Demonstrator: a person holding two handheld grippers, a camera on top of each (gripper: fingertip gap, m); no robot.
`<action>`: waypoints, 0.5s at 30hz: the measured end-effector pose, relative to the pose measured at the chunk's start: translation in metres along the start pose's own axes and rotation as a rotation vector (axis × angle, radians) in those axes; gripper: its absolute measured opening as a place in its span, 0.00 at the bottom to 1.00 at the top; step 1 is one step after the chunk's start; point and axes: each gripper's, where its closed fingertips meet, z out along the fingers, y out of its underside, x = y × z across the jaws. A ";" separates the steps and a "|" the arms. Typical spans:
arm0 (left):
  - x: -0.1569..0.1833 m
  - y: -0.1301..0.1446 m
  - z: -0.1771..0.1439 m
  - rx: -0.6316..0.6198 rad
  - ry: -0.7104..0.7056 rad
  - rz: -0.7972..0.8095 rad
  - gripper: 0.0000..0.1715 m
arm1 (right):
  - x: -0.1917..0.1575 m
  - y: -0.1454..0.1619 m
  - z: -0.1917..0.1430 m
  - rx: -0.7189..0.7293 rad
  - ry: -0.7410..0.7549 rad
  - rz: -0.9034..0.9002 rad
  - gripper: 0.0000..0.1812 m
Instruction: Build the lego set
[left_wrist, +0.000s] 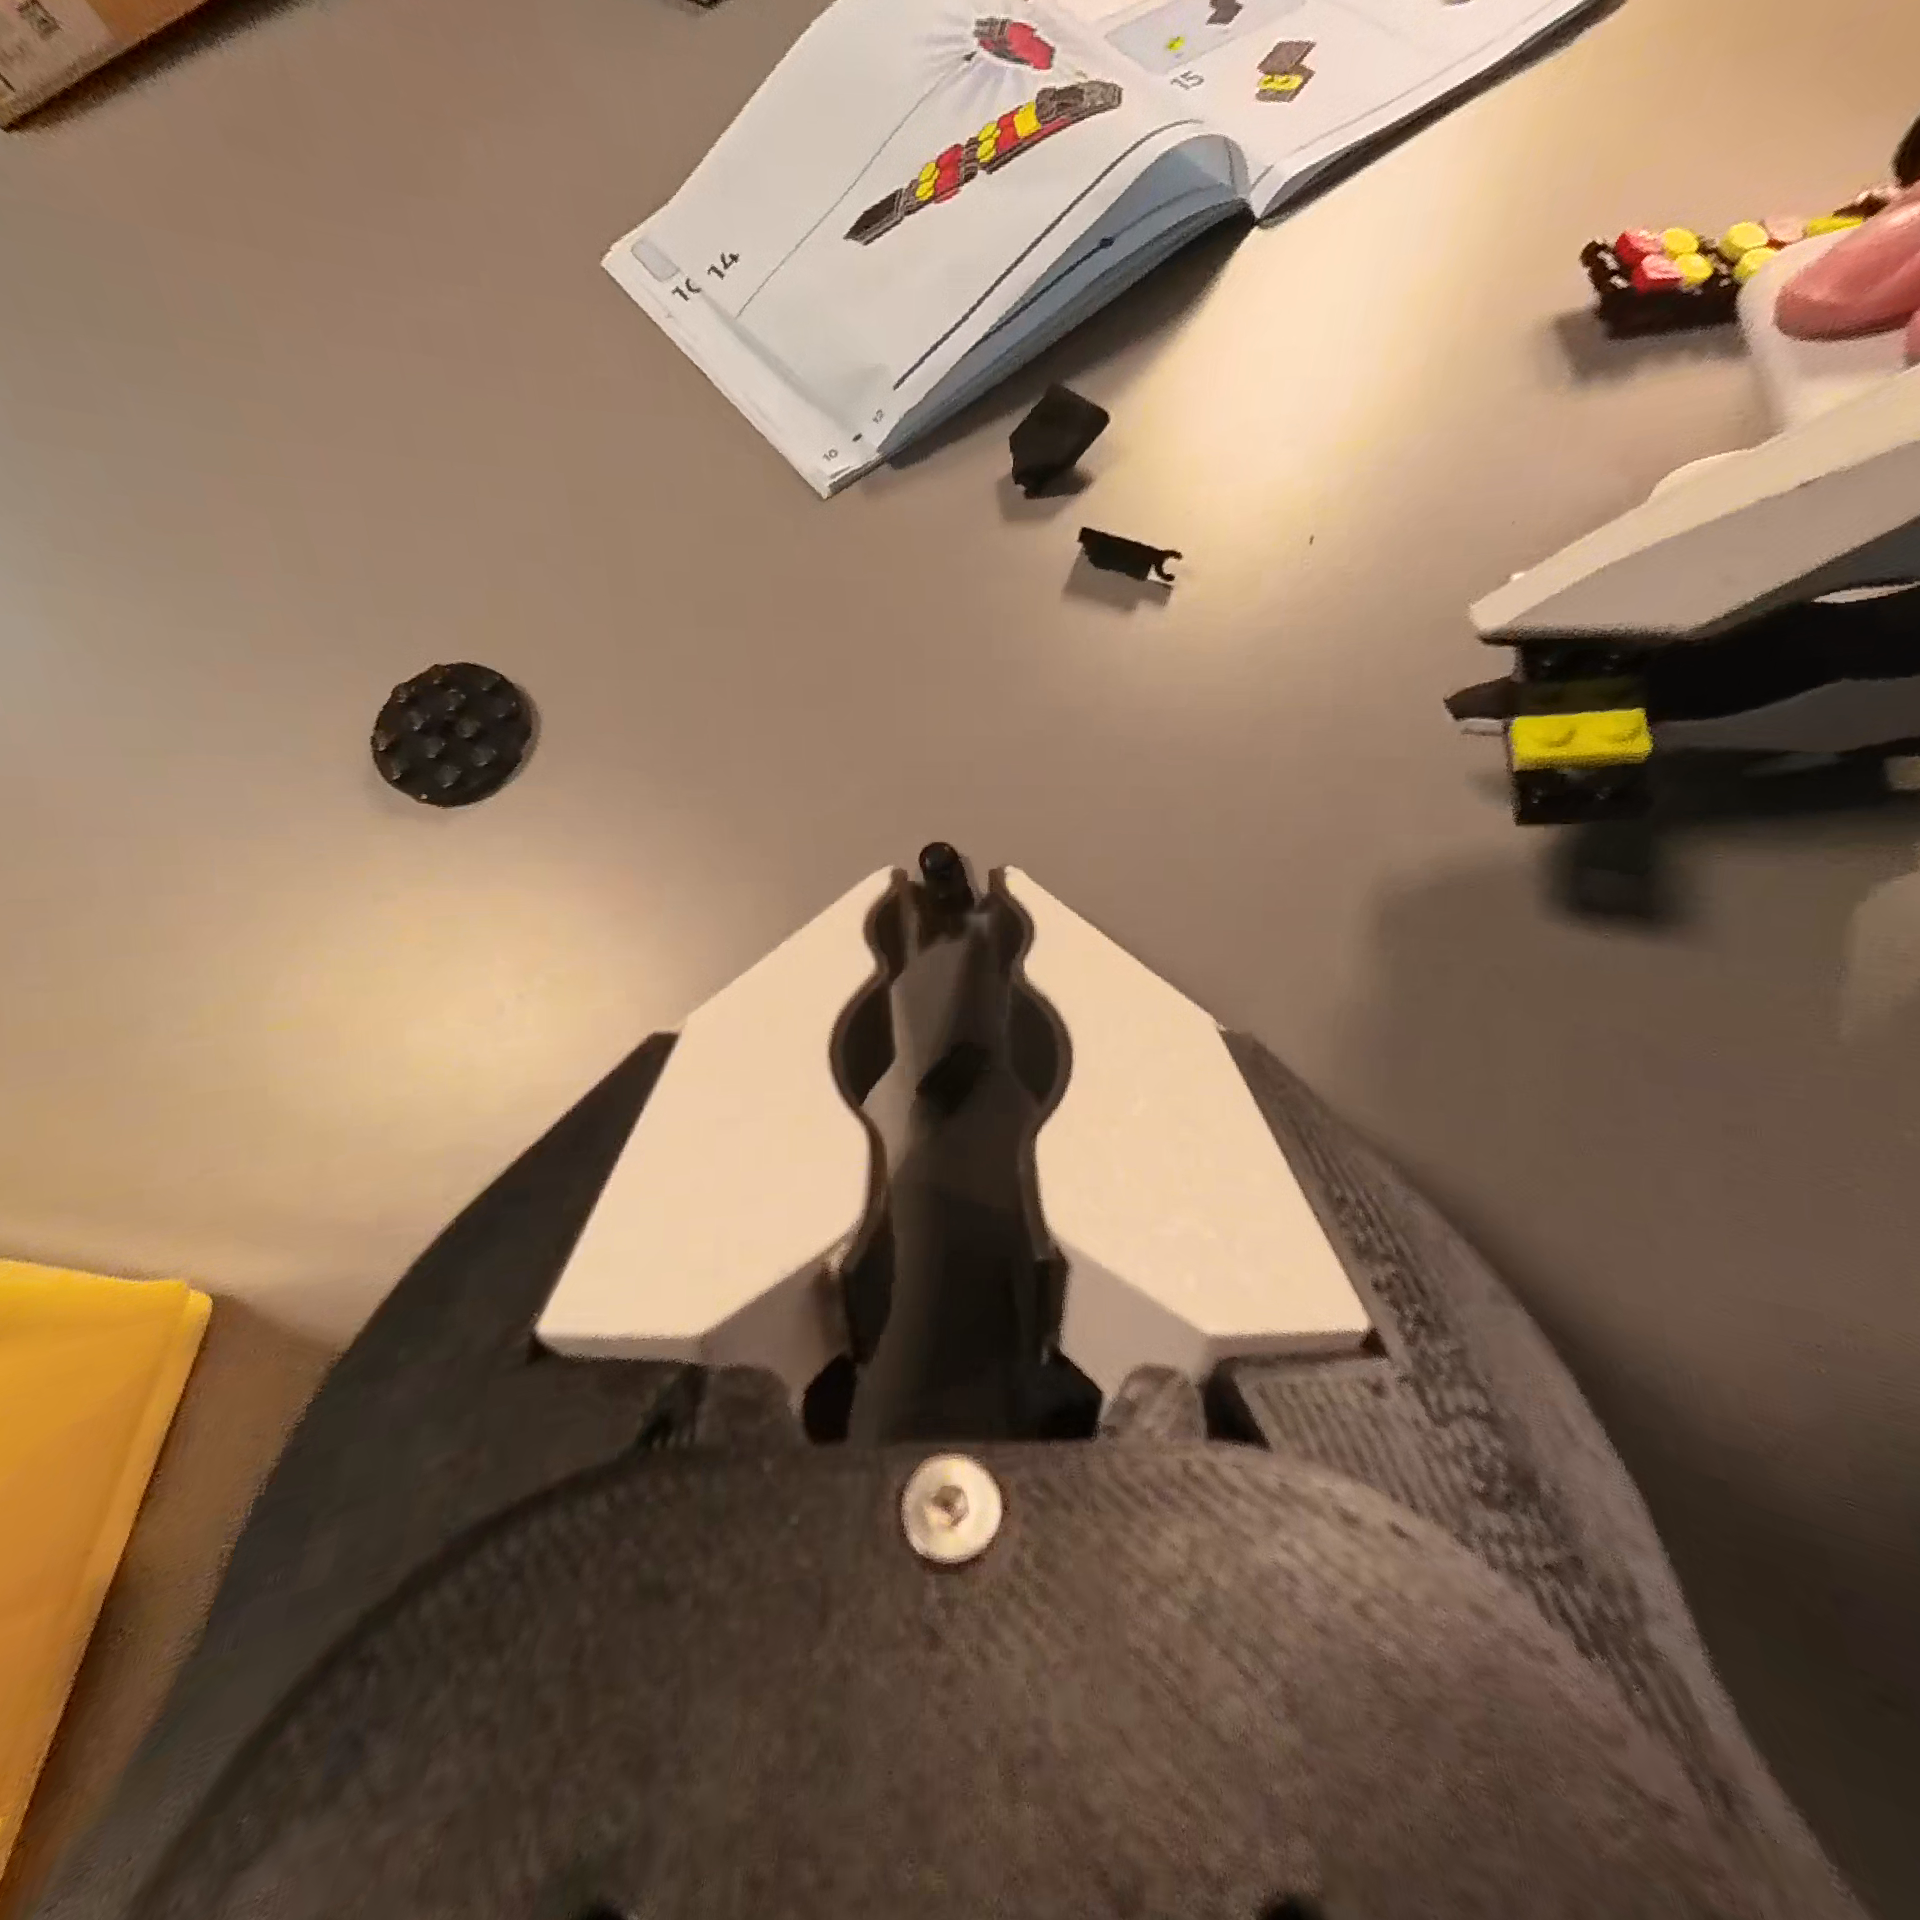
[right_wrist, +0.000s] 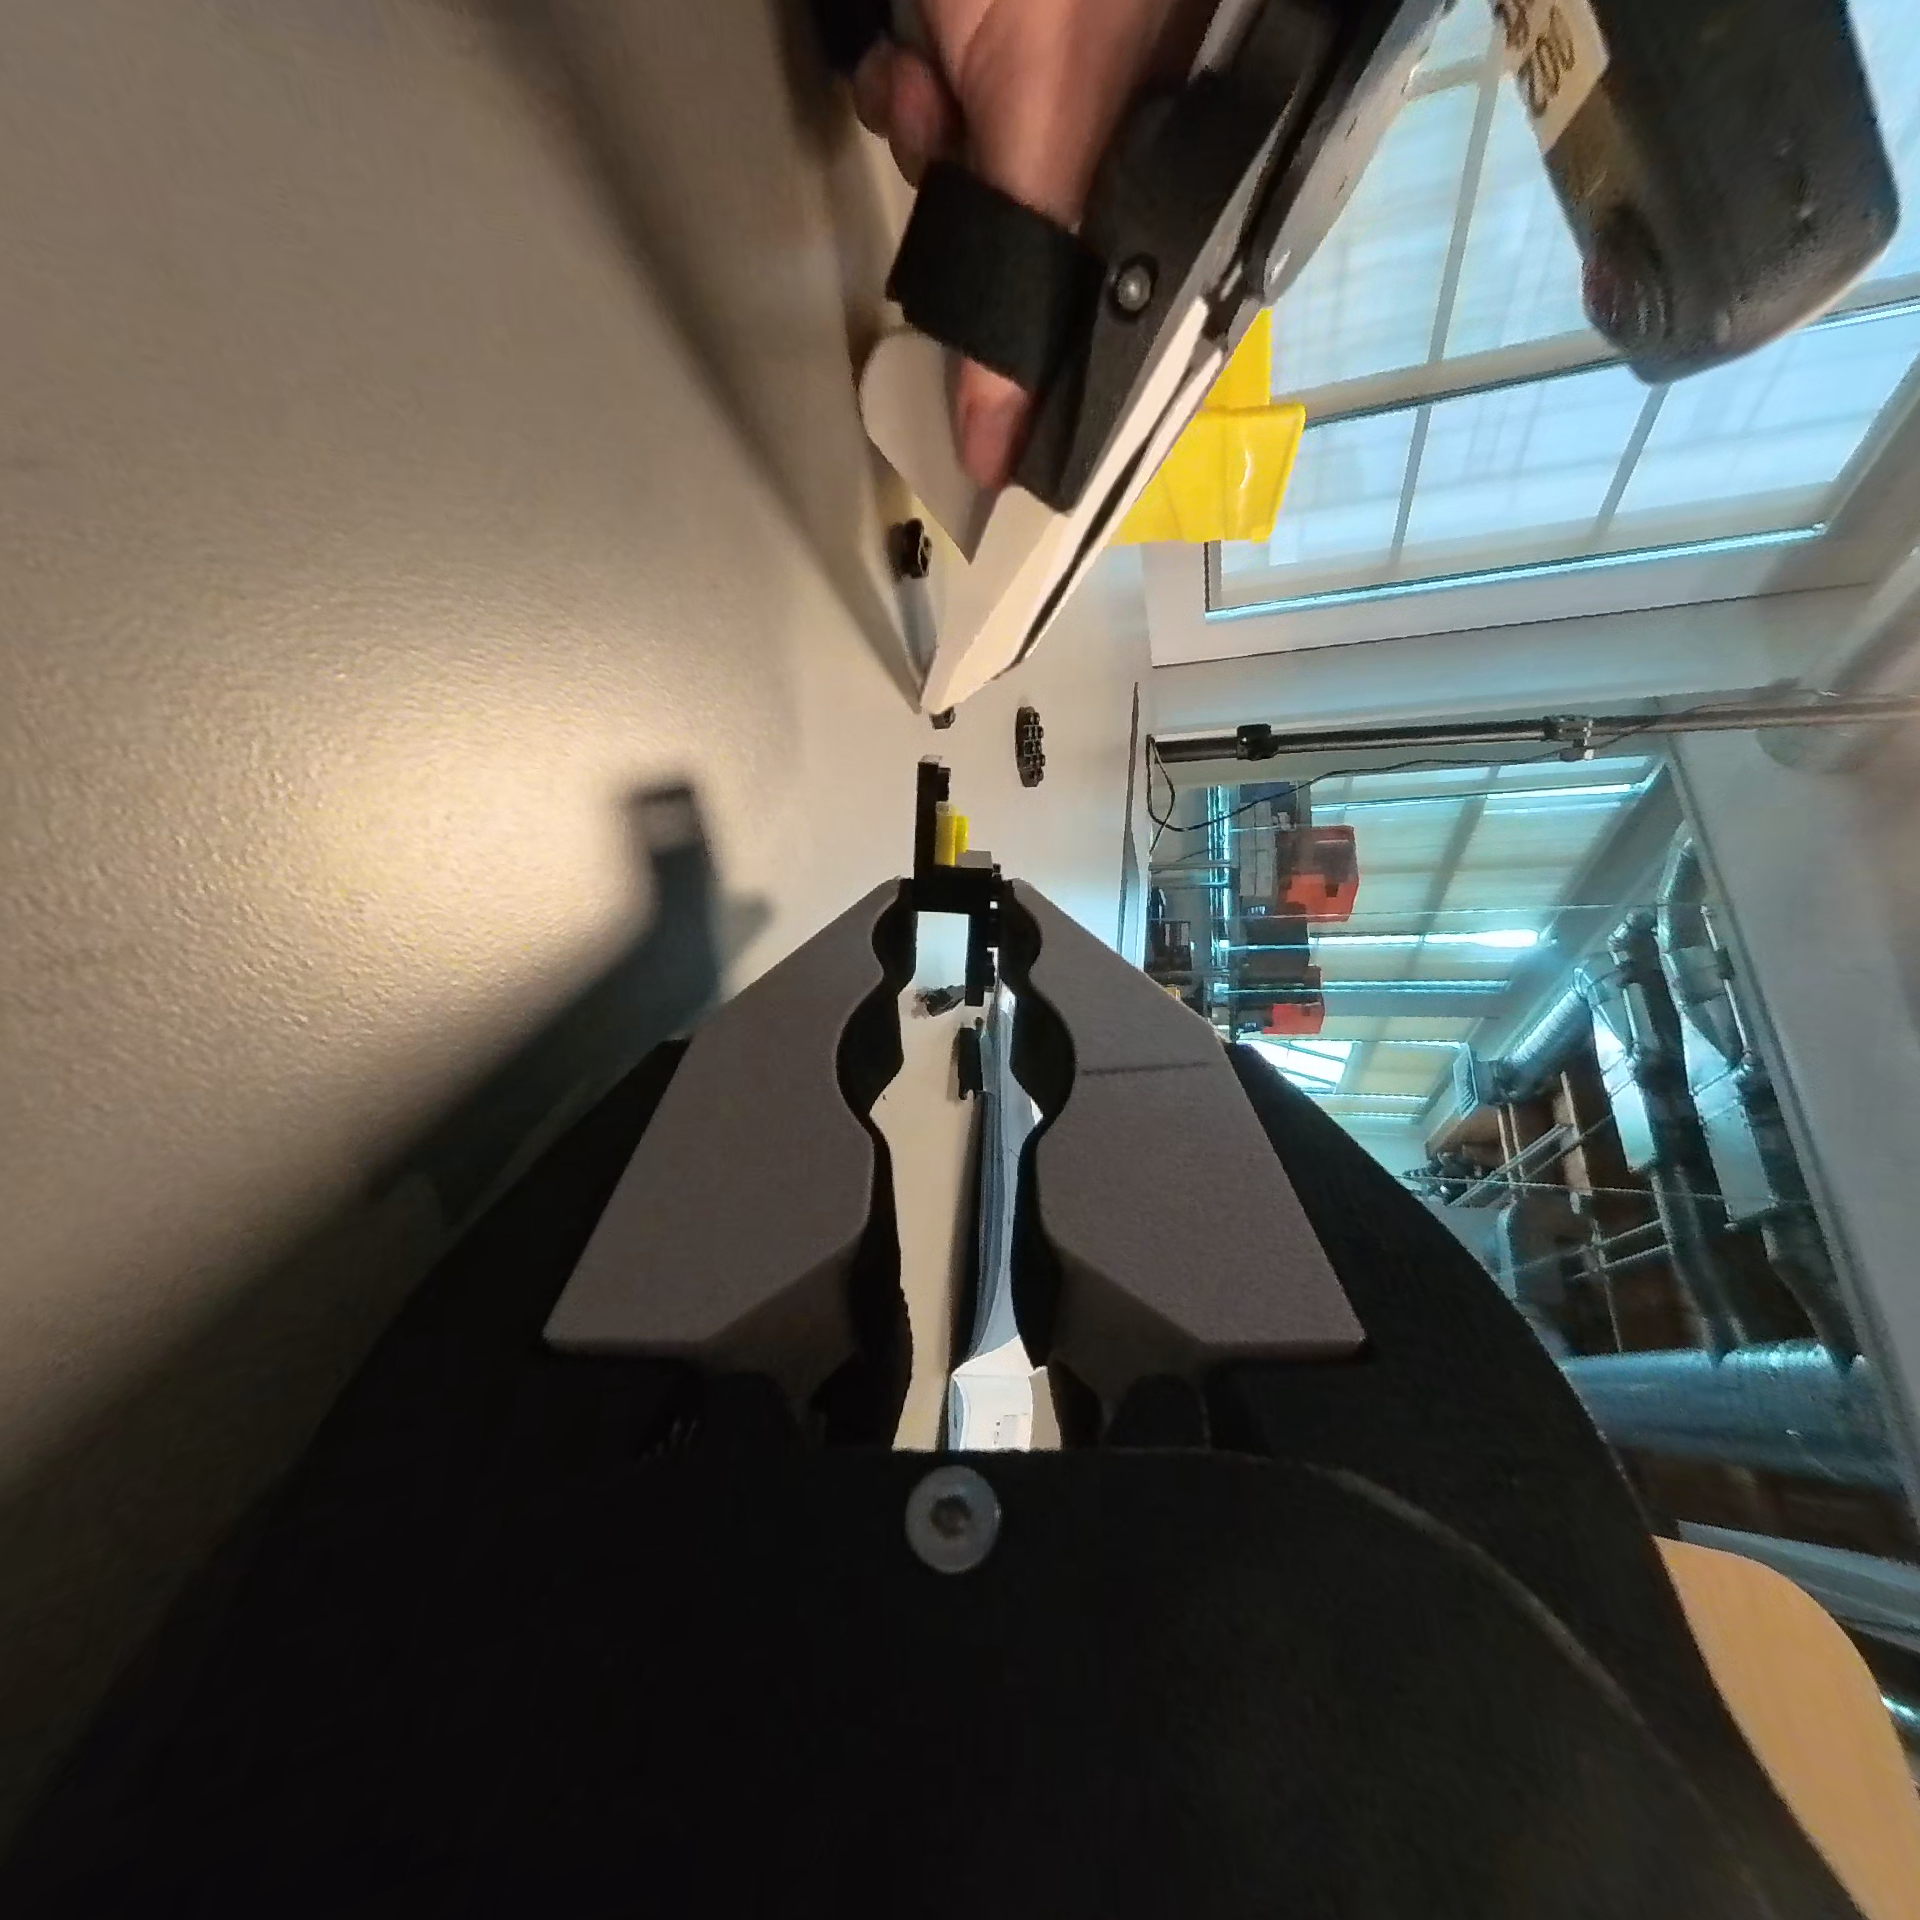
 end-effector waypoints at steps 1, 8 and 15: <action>0.000 0.000 0.001 -0.002 0.004 -0.006 0.07 | 0.000 0.000 0.000 -0.001 -0.001 0.000 0.07; 0.012 -0.008 -0.006 0.052 0.038 0.009 0.04 | 0.003 0.000 0.001 -0.006 0.013 -0.022 0.07; 0.078 -0.030 -0.034 0.107 0.280 -0.005 0.04 | 0.006 -0.003 0.002 -0.002 0.034 -0.059 0.07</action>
